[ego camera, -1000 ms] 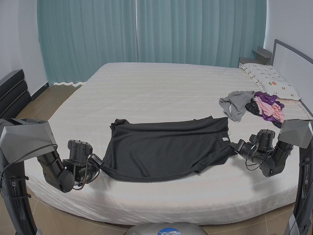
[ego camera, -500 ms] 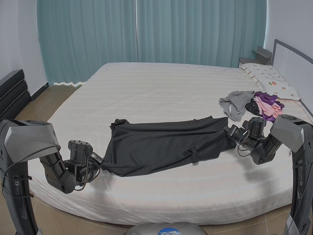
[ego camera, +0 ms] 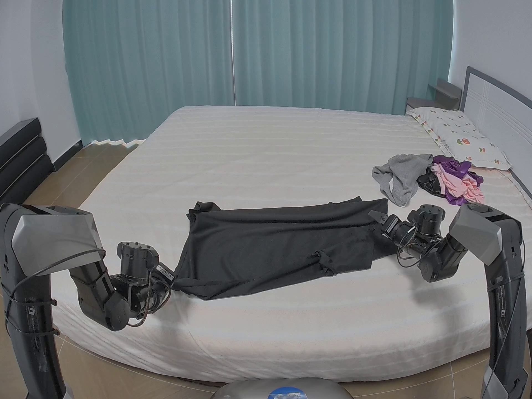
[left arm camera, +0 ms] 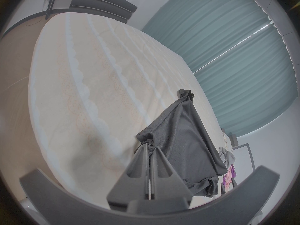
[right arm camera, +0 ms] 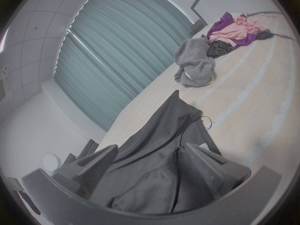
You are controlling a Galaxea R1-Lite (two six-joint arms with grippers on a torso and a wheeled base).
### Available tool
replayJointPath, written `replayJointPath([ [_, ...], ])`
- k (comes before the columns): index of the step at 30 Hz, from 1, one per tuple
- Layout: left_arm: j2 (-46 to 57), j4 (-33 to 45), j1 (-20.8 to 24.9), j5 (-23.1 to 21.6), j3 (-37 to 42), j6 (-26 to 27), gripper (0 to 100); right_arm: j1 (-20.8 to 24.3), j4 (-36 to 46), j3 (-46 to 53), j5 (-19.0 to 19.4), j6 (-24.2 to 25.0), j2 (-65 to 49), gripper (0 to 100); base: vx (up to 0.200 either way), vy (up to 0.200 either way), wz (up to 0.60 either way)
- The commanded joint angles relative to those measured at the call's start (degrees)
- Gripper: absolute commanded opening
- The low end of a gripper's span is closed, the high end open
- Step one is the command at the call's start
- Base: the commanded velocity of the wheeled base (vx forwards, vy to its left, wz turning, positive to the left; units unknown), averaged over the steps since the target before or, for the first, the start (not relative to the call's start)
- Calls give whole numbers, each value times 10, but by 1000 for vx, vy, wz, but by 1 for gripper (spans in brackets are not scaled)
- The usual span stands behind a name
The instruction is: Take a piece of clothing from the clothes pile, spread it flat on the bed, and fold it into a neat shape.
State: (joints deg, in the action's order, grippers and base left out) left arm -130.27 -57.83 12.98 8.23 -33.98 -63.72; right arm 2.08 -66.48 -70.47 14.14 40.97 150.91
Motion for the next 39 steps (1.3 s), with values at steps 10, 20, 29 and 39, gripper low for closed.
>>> replayJointPath([
  [10,-1,0,-1,-1,2,2,0,-30,5,168,116,47,-136,100,0,0,0],
  [20,-1,-1,0,-2,3,3,0,8,46,187,159,42,-122,100,0,0,0],
  [29,-2,-1,0,-2,3,4,0,20,91,164,158,32,-100,100,0,0,0],
  [39,-2,-1,0,-2,2,4,0,26,95,159,155,2,-87,100,0,0,0],
])
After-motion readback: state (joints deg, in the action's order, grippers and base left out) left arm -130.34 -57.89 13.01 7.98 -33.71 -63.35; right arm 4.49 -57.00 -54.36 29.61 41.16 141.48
